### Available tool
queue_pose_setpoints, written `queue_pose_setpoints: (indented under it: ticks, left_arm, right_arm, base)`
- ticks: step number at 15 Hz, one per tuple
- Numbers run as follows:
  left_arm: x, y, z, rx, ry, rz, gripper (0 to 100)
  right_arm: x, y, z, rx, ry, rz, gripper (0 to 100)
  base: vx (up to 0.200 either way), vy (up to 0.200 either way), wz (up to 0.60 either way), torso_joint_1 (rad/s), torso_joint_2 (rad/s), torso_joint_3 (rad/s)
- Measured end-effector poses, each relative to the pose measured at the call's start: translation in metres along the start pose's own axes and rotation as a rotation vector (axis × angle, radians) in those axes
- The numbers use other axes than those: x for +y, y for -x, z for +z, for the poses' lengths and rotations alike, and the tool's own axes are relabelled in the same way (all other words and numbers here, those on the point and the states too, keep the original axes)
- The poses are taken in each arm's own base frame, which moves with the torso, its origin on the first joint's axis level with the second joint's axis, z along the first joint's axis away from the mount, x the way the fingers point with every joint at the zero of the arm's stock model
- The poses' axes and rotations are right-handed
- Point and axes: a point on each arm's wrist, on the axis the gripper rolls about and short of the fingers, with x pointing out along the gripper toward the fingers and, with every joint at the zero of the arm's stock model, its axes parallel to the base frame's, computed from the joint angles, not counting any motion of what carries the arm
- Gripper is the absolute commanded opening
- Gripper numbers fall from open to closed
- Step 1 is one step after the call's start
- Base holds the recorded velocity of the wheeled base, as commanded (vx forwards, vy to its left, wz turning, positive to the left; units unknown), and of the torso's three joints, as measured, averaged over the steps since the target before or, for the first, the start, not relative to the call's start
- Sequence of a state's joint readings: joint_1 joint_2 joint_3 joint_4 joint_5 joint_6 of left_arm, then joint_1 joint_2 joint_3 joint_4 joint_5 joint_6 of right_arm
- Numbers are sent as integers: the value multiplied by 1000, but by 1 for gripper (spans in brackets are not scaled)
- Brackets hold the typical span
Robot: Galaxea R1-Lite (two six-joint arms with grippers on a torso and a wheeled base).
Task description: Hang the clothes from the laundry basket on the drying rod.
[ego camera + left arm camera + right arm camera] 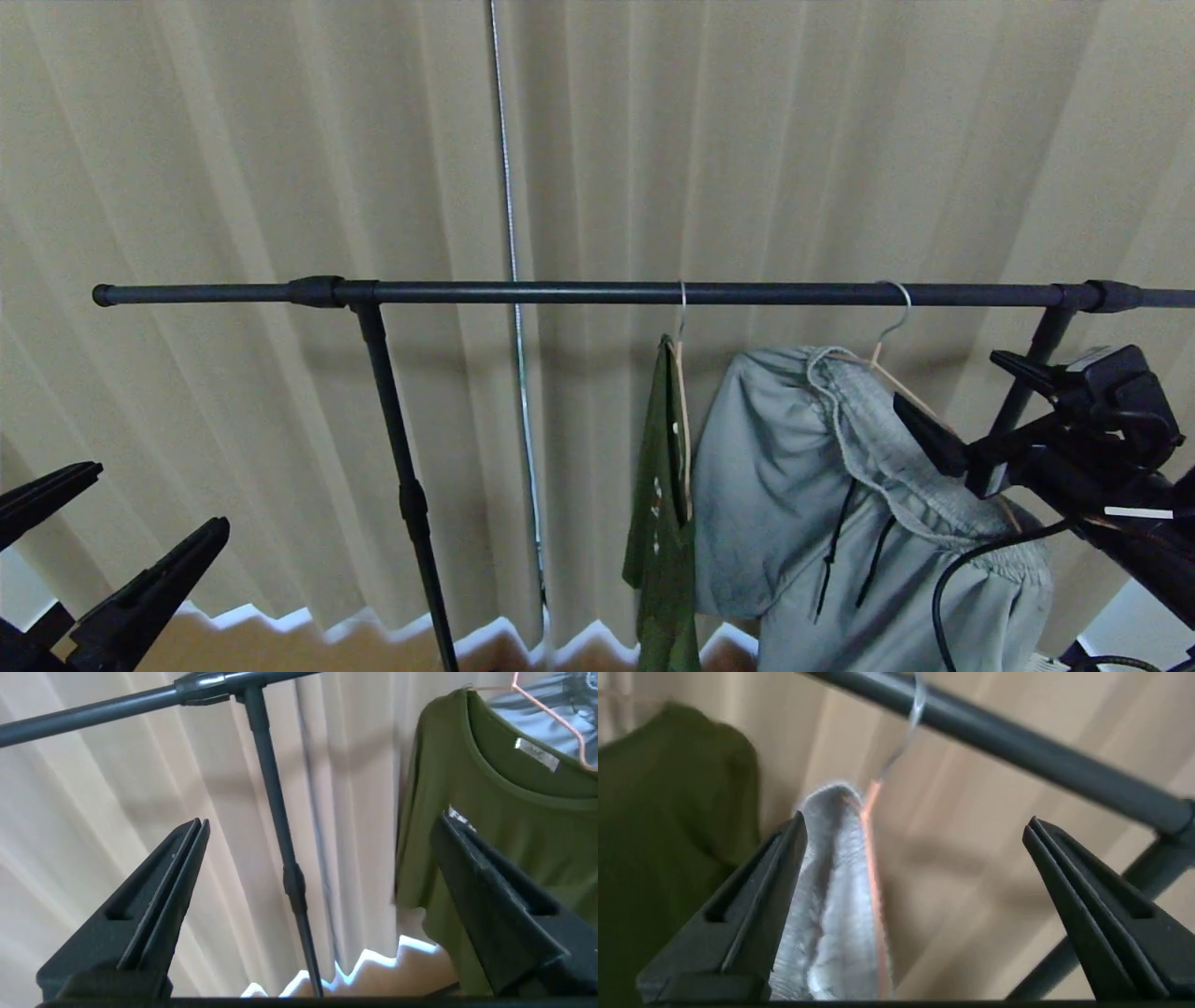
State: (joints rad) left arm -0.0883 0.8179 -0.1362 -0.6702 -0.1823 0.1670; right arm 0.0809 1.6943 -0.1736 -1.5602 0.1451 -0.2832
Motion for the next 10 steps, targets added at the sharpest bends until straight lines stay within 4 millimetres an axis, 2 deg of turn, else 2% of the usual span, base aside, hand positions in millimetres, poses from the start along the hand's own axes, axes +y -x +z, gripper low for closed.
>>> queue_pose_setpoints:
  ticks: [3,7,10]
  left_arm:
    - [3,-1,0,13,3,37,100]
    - [6,-1,-1,18,0,72,100]
    - [5,10,2,-28,-8,96,100]
  right_arm:
    - [0,10,4,-12,-25,5,100]
    - [-3,29,23,-98,-18,-20,100]
    - [-5,48,41,-190,-1,-47,100]
  base:
    - [0,0,0,0,0,0]
    - [0,0,0,0,0,0]
    - [0,0,0,0,0,0]
